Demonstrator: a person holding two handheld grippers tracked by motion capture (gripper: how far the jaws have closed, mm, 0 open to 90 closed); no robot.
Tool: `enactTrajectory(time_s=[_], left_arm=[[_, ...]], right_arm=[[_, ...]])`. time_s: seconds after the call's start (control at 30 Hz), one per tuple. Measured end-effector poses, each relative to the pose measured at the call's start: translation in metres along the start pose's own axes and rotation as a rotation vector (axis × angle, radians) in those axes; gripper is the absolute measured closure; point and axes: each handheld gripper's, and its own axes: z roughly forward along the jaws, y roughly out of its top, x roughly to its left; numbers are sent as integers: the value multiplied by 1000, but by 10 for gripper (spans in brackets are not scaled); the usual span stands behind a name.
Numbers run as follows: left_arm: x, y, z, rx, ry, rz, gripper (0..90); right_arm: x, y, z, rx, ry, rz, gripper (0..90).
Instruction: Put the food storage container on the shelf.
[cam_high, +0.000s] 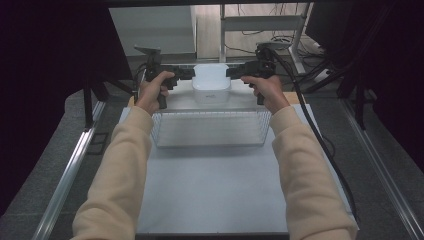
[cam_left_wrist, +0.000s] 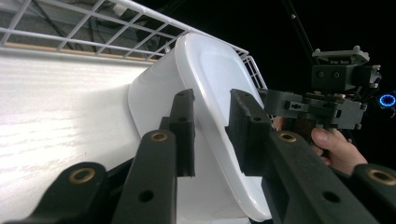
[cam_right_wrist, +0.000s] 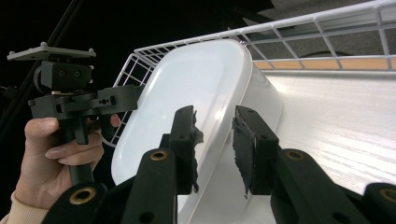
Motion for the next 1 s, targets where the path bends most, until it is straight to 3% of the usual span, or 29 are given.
enactTrajectory(time_s=[0.03,0.1,0.13,0.2,0.23,0.27,0.3,0.33,0.43,0.47,0.5,0.73,0.87,0.93,1.0], left_arm=[[0,0,1,-1,9,5,696],[-4,-1,0,-29,50,31,564],[-4,-1,0,-29,50,31,519],[-9,-3,-3,-51,85,73,487],[-12,-4,-6,-59,96,99,439],[-16,-6,-9,-64,98,121,439],[-19,-8,-12,-71,103,138,387],[-22,-11,-16,-75,110,159,387],[-29,-22,-29,-96,115,204,349],[-34,-30,-38,-102,143,247,331],[-34,-30,-38,-102,143,247,324],[-48,-63,-58,-94,200,373,293],[-51,-87,-62,-81,220,420,280],[-51,-98,-64,-74,226,434,274],[-49,-115,-66,-67,234,449,274]], right_arm=[[1,-1,0,-4,-2,-3,695],[3,-3,-1,-14,-4,-23,591],[3,-3,-1,-14,-4,-23,591],[8,-4,-4,-34,-21,-41,474],[14,-8,-10,-64,-35,-84,403],[14,-8,-10,-64,-35,-84,403],[21,-13,-18,-92,-53,-135,360],[21,-13,-18,-92,-53,-135,360],[27,-21,-34,-122,-60,-195,335],[30,-27,-45,-131,-73,-239,331],[30,-27,-45,-131,-73,-239,331],[32,-56,-76,-127,-110,-412,327],[28,-75,-86,-119,-124,-461,311],[22,-93,-91,-111,-128,-489,301],[20,-100,-93,-113,-128,-493,298]])
